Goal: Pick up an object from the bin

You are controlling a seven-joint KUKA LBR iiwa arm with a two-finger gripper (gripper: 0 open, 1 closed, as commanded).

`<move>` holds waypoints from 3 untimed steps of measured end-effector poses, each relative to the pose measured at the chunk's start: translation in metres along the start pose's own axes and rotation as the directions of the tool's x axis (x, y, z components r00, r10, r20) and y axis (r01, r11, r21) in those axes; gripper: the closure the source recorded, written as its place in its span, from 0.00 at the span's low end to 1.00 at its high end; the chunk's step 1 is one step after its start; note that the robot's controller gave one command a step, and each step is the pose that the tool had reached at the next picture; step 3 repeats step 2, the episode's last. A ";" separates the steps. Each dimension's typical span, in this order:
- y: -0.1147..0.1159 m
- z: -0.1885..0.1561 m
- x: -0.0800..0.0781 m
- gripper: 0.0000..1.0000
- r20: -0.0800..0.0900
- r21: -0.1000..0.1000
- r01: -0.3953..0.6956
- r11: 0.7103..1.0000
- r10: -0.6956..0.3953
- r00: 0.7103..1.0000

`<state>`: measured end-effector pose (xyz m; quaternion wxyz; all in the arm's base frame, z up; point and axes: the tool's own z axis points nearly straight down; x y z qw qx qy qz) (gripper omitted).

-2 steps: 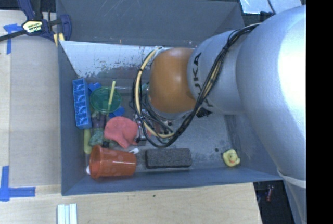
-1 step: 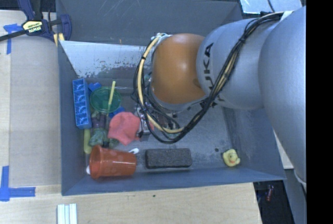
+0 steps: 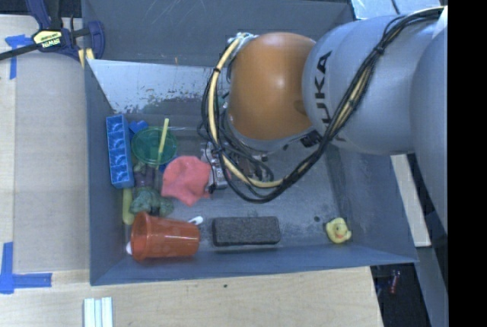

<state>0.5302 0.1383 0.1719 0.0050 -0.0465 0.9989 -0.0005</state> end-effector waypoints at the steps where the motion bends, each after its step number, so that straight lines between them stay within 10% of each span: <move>1: 0.003 -0.023 0.005 1.00 0.010 -0.001 0.009 1.000 -0.009 1.000; 2: 0.010 -0.033 0.012 1.00 0.010 0.002 0.292 0.957 -0.292 0.956; 3: 0.010 -0.033 0.012 1.00 0.010 0.002 0.292 0.957 -0.292 0.956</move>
Offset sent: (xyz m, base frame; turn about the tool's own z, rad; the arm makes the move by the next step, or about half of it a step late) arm -0.0168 0.0121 0.0426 -0.5025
